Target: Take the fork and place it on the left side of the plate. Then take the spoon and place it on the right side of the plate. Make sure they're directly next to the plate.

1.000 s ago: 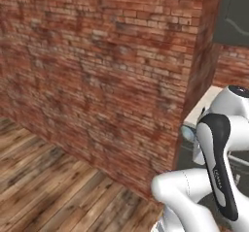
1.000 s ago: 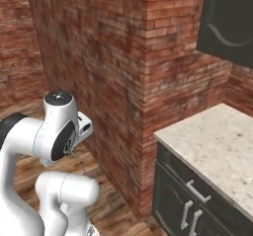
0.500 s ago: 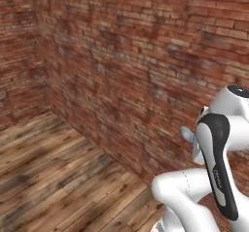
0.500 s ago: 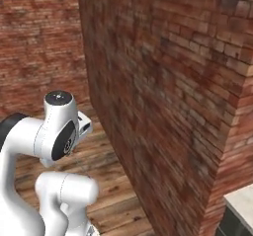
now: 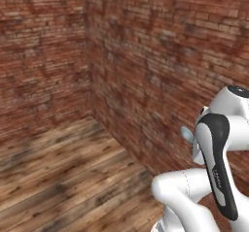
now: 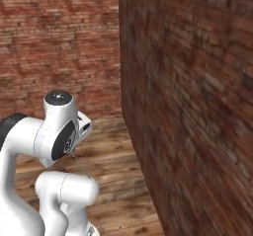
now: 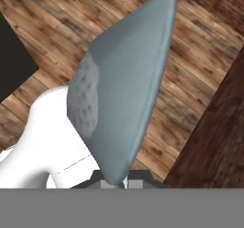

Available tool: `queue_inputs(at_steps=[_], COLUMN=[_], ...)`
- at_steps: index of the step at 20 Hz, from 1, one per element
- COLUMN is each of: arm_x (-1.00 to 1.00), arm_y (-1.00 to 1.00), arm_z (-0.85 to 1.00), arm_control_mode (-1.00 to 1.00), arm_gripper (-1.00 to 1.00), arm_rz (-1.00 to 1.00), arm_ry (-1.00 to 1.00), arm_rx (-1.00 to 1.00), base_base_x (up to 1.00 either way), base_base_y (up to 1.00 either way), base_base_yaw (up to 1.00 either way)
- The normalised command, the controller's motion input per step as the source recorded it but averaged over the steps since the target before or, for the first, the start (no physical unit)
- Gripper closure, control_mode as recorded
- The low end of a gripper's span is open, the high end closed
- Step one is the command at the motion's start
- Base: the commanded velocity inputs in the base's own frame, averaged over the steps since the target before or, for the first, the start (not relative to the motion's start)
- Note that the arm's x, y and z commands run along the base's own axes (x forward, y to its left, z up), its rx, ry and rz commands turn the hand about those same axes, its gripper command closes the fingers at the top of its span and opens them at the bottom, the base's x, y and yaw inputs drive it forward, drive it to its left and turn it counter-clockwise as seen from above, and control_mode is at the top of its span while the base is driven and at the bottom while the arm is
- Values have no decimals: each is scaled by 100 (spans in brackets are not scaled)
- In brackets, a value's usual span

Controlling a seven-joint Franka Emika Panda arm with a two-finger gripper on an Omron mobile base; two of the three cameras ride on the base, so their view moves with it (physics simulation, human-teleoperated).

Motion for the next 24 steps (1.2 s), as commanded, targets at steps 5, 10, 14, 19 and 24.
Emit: queue_inputs(at_steps=[5,10,14,19,24], arm_x=[0,0,0,0,0], arm_y=[0,0,0,0,0], arm_z=[0,0,0,0,0], arm_control_mode=[100,100,100,100,100], arm_gripper=[100,100,100,100,100], arm_rz=[0,0,0,0,0], arm_ry=[0,0,0,0,0], arm_rx=[0,0,0,0,0], base_base_x=[100,100,100,92,79], base_base_y=[56,50,41,24,17], base_base_yaw=[36,39,46,62,68])
